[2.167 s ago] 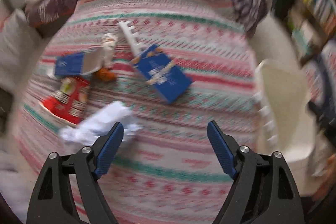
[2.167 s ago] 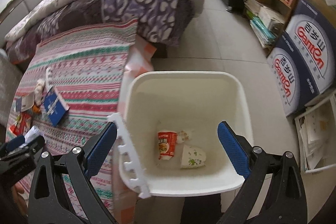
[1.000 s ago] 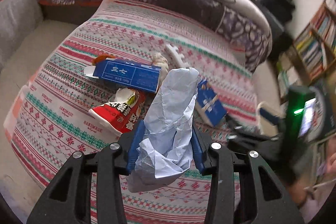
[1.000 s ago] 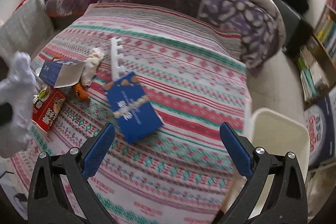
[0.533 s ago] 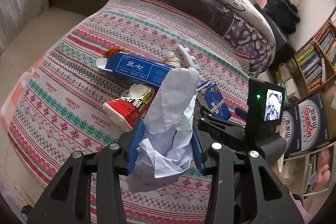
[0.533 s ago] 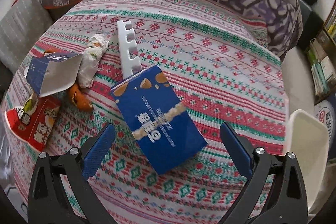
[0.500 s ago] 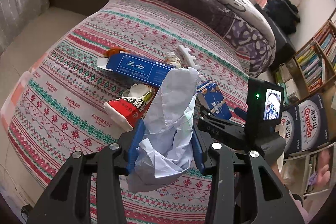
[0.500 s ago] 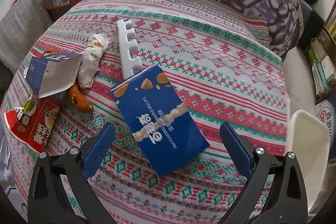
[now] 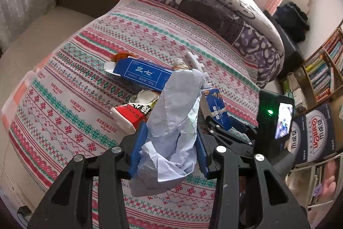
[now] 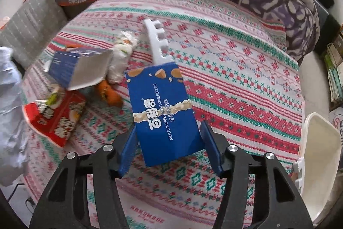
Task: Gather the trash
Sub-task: 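Grasp the blue biscuit box with the right gripper while left holds bag, then carry the biscuit box and plastic bag to the bin and release them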
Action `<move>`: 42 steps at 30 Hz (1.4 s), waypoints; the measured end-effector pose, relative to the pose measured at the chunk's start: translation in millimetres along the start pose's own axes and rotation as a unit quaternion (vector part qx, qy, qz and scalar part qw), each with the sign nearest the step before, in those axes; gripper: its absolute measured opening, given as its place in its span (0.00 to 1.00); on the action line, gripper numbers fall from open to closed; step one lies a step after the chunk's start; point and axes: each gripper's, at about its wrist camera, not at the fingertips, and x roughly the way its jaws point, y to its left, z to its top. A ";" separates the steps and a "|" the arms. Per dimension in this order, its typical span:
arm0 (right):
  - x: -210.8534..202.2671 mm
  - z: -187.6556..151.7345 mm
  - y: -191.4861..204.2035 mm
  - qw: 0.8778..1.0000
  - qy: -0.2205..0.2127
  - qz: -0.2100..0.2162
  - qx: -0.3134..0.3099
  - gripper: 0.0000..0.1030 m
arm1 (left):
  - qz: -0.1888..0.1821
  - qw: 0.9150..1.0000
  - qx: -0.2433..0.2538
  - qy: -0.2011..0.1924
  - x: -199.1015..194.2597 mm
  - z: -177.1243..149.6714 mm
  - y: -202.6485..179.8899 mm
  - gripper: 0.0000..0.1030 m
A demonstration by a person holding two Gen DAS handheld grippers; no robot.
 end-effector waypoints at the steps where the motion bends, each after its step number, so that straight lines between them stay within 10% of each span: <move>1: -4.7 0.3 1.3 1.000 -0.005 0.004 -0.001 0.53 | 0.002 1.000 0.000 -0.003 -0.7 0.2 -1.0 0.42; 42: -113.4 -15.9 -105.1 0.988 -0.109 -0.019 0.108 0.53 | 0.017 0.993 0.077 -0.086 0.9 -11.6 -114.4 0.42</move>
